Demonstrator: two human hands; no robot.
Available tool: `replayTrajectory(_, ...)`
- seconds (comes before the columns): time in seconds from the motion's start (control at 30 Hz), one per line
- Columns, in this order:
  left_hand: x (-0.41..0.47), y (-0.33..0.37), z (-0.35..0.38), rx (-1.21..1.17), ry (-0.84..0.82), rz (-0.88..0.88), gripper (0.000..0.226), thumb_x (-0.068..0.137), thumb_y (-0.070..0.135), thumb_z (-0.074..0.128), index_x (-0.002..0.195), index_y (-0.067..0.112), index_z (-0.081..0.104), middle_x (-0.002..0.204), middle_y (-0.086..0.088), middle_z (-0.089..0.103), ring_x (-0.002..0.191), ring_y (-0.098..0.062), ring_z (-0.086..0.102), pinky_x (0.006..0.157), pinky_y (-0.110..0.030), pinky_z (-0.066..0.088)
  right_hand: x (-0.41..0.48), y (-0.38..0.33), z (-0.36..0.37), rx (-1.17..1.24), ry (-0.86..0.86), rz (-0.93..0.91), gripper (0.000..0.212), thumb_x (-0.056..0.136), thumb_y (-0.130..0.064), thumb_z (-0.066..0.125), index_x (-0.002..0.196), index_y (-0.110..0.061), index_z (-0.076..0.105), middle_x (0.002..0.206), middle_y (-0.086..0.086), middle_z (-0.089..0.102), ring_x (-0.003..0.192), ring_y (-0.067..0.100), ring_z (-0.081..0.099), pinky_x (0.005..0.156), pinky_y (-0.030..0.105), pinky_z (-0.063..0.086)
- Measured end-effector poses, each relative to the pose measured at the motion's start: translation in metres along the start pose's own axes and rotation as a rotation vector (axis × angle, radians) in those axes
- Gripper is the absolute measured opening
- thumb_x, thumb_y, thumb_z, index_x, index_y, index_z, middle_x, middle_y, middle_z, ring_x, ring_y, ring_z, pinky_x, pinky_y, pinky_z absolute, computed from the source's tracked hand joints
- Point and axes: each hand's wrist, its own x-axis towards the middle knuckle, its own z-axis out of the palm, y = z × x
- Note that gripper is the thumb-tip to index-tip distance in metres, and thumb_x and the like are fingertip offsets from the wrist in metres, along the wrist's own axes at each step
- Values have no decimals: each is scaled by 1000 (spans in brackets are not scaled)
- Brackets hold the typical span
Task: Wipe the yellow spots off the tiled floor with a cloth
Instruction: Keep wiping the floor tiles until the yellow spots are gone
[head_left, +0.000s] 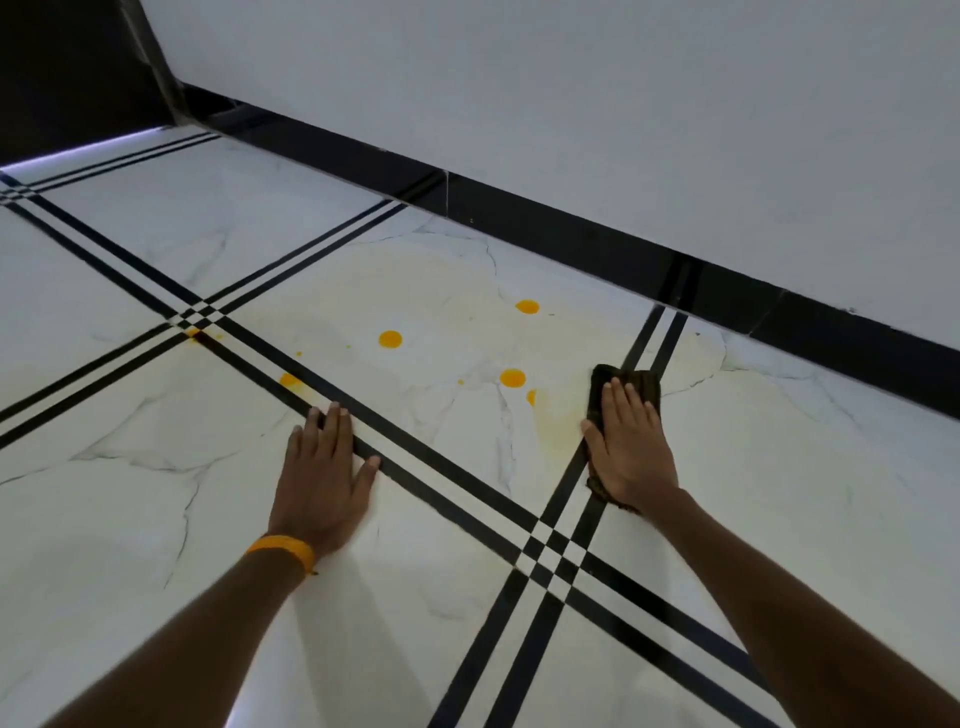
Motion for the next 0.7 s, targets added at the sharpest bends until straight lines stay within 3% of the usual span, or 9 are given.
replayTrajectory(0.13, 10, 5, 4, 34, 13, 29, 84, 93, 57, 6, 158, 4, 14, 166, -11, 11, 154, -33, 7, 124, -49, 9, 27, -12, 2, -20, 13, 100, 70, 105, -49, 14, 161, -6, 9, 169, 11, 8, 157, 25, 3, 127, 44, 5)
replayTrajectory(0.23, 6, 2, 7, 33, -5, 32, 83, 94, 57, 5, 158, 6, 13, 167, -10, 9, 154, -32, 5, 124, -49, 8, 54, -64, 15, -18, 19, 109, 69, 105, -44, 13, 160, -3, 11, 169, 14, 11, 156, 28, 7, 126, 46, 7)
replayTrajectory(0.33, 8, 0, 6, 21, -32, 30, 81, 95, 56, 7, 158, 6, 11, 167, -10, 8, 154, -31, 3, 124, -51, 9, 37, -125, 24, 0, -47, -229, 74, 100, -47, 3, 161, -6, 10, 170, 8, 7, 157, 22, 2, 127, 42, 5)
replayTrajectory(0.4, 7, 0, 6, 25, -30, 29, 79, 96, 55, 8, 158, 6, 12, 167, -10, 9, 154, -31, 4, 124, -52, 11, 3, -125, 20, 14, -128, -465, 70, 103, -49, 5, 162, -11, 7, 169, 2, 1, 157, 15, -5, 128, 39, 2)
replayTrajectory(0.47, 6, -1, 5, 33, -40, 19, 78, 96, 54, 9, 158, 6, 12, 167, -10, 9, 154, -31, 4, 124, -52, 11, -3, -100, 11, 27, -183, -584, 68, 105, -50, 8, 162, -14, 4, 170, -1, 0, 156, 11, -9, 128, 39, 2)
replayTrajectory(0.5, 5, 1, 5, 34, -41, 20, 78, 96, 54, 9, 158, 7, 12, 167, -10, 9, 154, -32, 4, 124, -52, 11, 7, -85, 8, 18, -172, -550, 69, 103, -52, 7, 162, -14, 4, 170, 0, 1, 156, 12, -8, 128, 41, 3)
replayTrajectory(0.57, 7, 0, 5, 20, -29, 23, 78, 96, 54, 9, 158, 7, 12, 167, -10, 8, 154, -31, 3, 124, -51, 10, 46, -79, 8, -2, -98, -295, 76, 99, -55, 3, 161, -11, 6, 170, 5, 4, 157, 18, -2, 128, 42, 3)
replayTrajectory(0.63, 9, -2, 5, 12, -31, 19, 78, 96, 54, 9, 159, 7, 10, 167, -9, 6, 154, -31, 0, 124, -51, 8, 85, -107, 15, -26, -53, -30, 75, 101, -51, 5, 161, -5, 8, 170, 11, 7, 157, 25, 4, 127, 43, 4)
replayTrajectory(0.7, 9, -3, 5, 20, -37, 24, 79, 95, 54, 8, 159, 8, 9, 167, -9, 5, 154, -30, -1, 124, -51, 7, 96, -153, 25, -24, -7, 41, 69, 105, -44, 15, 160, -2, 11, 169, 14, 12, 156, 28, 9, 127, 45, 8)
